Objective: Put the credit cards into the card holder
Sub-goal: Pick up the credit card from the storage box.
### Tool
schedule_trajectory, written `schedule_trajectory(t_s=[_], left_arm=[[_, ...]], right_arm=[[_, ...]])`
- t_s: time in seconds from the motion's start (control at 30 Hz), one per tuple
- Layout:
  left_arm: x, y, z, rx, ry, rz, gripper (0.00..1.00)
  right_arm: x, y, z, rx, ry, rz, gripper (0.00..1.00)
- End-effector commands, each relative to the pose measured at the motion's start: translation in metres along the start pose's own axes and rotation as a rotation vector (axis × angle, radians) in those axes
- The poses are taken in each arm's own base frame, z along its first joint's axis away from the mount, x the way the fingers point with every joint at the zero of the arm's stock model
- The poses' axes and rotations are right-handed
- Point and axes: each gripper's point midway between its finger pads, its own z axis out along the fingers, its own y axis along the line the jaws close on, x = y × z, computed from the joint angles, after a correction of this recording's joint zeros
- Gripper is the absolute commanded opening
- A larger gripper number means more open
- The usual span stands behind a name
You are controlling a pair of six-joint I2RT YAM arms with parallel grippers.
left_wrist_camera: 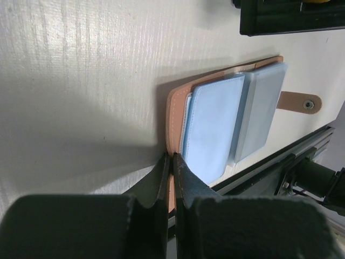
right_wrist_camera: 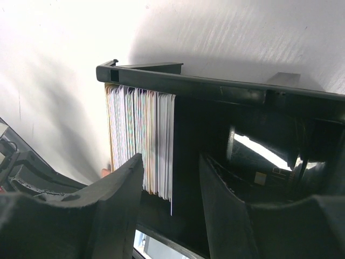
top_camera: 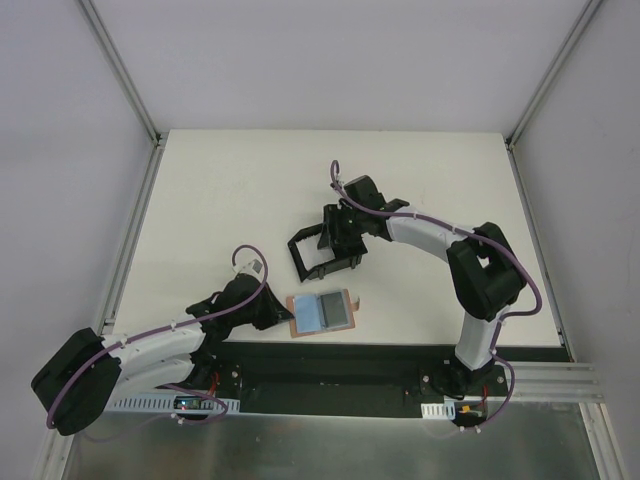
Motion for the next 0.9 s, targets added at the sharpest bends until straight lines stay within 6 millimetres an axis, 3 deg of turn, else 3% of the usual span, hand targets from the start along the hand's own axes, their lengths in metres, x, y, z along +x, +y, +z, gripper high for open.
schedule_trajectory(t_s=[0.0, 0.63, 0.87], left_arm=[[-0.003, -0.001, 0.001, -0.003, -0.001, 0.006, 0.0], [-0.002, -0.003, 0.001, 0.005, 0.009, 0.01, 0.0], [0.0, 0.0, 0.001, -0.001, 0.012, 0.008, 0.0]], right_arm=[[-0.019, 0.019, -0.017, -0.06, -0.065, -0.018, 0.47], [-0.031, 0.018, -0.032, -0.022, -0.114, -0.038, 0.17], [-0.038, 0.011, -0.04, 0.037, -0.133, -0.064, 0.01]])
